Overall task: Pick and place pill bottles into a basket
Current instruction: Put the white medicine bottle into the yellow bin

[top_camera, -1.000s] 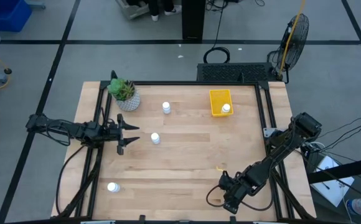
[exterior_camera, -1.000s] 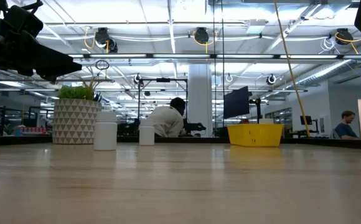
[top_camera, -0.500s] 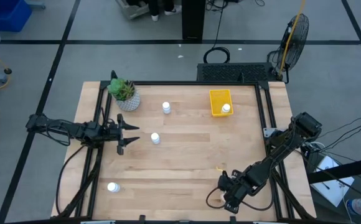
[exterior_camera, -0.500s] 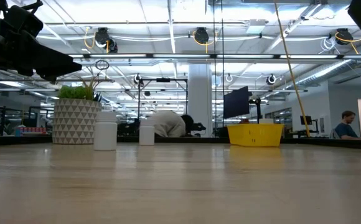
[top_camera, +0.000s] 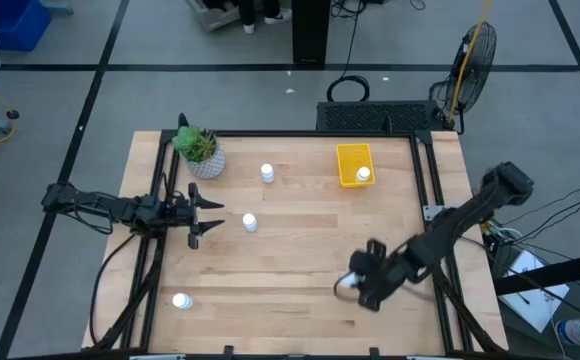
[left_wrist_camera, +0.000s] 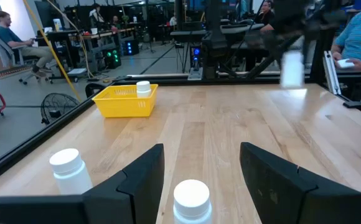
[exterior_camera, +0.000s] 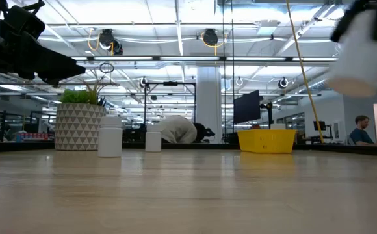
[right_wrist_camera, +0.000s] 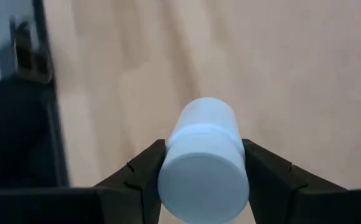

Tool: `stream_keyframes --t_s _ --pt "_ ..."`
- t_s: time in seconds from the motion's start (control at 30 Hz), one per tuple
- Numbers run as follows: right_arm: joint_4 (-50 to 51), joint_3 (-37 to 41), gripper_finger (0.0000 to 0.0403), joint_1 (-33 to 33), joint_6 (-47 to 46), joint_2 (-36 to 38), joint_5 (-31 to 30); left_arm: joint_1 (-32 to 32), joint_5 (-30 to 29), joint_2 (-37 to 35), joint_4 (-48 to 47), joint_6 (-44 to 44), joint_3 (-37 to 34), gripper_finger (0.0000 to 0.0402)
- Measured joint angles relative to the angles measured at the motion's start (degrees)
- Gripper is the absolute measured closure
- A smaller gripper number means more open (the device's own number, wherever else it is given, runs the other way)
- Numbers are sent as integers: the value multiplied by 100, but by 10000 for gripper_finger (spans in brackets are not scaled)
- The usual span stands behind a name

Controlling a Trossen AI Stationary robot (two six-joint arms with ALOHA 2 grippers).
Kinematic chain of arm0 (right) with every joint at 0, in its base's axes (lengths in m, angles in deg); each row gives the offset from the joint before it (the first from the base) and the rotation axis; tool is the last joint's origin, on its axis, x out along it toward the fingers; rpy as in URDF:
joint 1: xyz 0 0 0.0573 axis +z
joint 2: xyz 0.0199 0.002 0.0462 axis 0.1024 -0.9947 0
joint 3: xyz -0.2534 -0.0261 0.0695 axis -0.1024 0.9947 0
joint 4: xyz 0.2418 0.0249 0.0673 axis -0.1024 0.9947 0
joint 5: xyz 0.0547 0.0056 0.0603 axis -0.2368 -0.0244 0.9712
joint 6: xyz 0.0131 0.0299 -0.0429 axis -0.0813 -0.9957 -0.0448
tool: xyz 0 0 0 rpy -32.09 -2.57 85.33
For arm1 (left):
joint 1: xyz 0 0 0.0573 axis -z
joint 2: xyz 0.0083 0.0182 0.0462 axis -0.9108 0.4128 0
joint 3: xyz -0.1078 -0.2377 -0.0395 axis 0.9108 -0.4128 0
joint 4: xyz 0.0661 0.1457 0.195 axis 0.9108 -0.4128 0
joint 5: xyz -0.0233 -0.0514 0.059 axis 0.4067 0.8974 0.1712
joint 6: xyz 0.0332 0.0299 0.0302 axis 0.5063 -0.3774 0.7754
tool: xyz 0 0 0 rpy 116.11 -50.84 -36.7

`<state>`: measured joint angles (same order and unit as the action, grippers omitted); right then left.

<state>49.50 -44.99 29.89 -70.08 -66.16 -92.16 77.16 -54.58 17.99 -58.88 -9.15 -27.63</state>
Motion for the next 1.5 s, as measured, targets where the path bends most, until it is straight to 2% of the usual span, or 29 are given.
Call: stream_keyframes --t_s 0.17,0.37,0.43,0.57,0.7,0.87,1.03,1.27,1.5 --pt "561 0 238 -816 777 932 -509 0 0 0 -1 2 0 188" --pt "569 0 238 -2384 2110 1826 -641 1 1 0 -2 2 0 188" --pt "575 -7 238 -3042 2467 2024 -550 0 1 -1 0 1 0 188" --pt "627 -252 238 -4425 3104 2117 142 -1 1 0 -2 0 0 188" --pt "870 -759 238 -5474 3716 1866 562 -1 1 0 0 2 0 188" --pt "1661 -1629 238 -6315 4122 1199 848 1 1 -2 0 0 0 188" --pt "2366 -2082 238 -6794 4459 421 871 1 1 -1 0 2 0 188" --pt "2379 -2090 238 -7223 4953 -361 1028 1 1 0 1 2 0 188" --pt "2114 -2090 238 -7698 5235 -781 1190 1 1 -1 -2 1 0 188"
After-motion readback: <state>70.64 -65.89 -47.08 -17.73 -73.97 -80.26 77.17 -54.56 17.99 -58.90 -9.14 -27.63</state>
